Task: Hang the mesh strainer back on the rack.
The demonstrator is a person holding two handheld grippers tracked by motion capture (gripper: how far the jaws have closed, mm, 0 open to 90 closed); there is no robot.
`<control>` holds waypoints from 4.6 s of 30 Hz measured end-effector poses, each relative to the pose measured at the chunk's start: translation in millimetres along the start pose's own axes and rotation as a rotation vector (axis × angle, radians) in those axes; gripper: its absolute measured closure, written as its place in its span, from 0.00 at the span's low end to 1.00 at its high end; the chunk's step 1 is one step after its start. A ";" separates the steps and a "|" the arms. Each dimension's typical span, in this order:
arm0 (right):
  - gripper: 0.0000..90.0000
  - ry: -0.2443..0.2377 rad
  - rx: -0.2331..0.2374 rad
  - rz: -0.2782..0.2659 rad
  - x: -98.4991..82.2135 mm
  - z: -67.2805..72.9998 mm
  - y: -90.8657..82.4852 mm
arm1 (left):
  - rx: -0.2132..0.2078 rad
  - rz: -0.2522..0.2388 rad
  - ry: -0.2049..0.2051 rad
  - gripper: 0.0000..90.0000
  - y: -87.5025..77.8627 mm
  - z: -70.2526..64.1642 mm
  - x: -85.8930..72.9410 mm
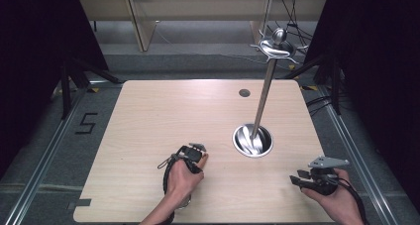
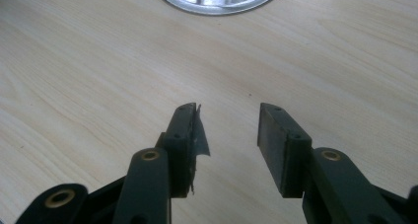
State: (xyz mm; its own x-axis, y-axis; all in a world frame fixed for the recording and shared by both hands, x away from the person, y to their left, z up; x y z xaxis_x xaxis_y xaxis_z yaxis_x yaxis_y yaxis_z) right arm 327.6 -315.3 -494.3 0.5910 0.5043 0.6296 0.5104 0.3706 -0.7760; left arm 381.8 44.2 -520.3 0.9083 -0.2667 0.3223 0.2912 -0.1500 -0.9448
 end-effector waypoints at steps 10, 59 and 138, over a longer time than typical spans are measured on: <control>0.67 -0.002 0.004 -0.022 1.7 3.5 1.5 | -0.040 -0.111 0.010 0.75 -15.7 8.7 1.3; 0.65 0.118 0.245 -0.656 143.0 56.7 -40.8 | -0.308 -0.932 0.233 0.75 -107.4 -92.2 34.8; 0.82 -0.193 0.326 -0.674 248.9 38.4 -91.9 | -0.193 -0.737 0.178 0.38 -77.3 35.0 -29.1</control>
State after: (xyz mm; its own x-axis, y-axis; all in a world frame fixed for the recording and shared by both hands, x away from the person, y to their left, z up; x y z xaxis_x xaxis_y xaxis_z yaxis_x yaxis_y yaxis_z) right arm 403.9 -193.9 -267.8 0.0835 0.2041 0.9754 0.4938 0.8417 -0.2184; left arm 343.4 96.9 -458.7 0.4343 -0.1800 0.8826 0.7284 -0.5063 -0.4616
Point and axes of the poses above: each handheld gripper's, and its own axes: y roughly forward along the jaws, x roughly out of its top, z roughly to its left, the point moved 4 cm from there along y, roughly forward along the jaws, and after that the axes turned 10 degrees about -y, right-handed, at the moved point
